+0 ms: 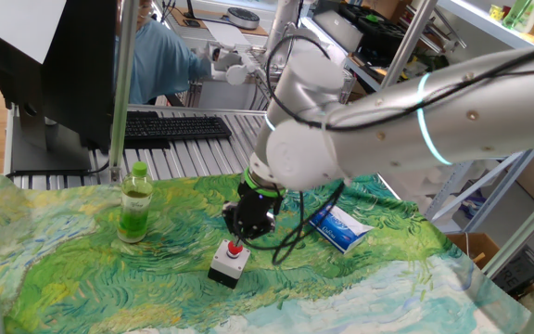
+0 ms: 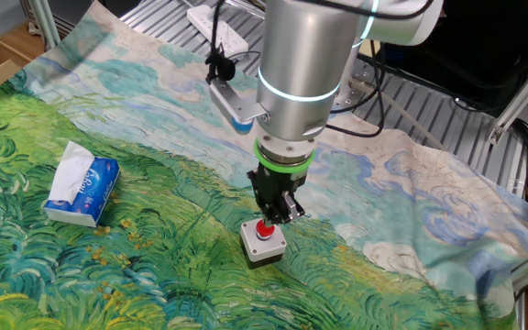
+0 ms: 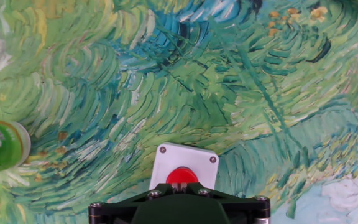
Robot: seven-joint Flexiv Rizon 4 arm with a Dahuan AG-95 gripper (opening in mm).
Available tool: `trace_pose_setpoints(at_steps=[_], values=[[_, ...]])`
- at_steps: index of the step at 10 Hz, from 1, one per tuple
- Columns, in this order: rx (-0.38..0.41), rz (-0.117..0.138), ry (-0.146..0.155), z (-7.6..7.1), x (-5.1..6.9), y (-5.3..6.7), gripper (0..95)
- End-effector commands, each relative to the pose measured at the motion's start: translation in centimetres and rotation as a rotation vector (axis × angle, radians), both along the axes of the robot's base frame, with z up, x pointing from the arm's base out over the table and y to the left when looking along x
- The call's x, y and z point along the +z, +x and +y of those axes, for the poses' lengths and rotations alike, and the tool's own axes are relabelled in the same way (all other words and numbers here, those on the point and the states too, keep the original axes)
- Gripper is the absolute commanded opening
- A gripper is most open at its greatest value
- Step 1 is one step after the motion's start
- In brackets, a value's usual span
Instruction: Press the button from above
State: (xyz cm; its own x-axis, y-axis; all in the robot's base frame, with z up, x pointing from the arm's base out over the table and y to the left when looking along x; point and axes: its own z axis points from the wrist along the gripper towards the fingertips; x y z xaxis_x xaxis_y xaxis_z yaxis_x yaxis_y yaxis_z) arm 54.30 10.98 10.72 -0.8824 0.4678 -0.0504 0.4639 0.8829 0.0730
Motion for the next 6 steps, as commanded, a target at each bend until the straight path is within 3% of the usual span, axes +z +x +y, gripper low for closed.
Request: trace_pose_setpoints(at_steps=[1, 6], values=[[-0.003, 0.004, 0.003, 0.14, -0.20, 0.28, 0.0], [-0.005, -0.005, 0.005, 0.12, -1.01, 0.26, 0.0]])
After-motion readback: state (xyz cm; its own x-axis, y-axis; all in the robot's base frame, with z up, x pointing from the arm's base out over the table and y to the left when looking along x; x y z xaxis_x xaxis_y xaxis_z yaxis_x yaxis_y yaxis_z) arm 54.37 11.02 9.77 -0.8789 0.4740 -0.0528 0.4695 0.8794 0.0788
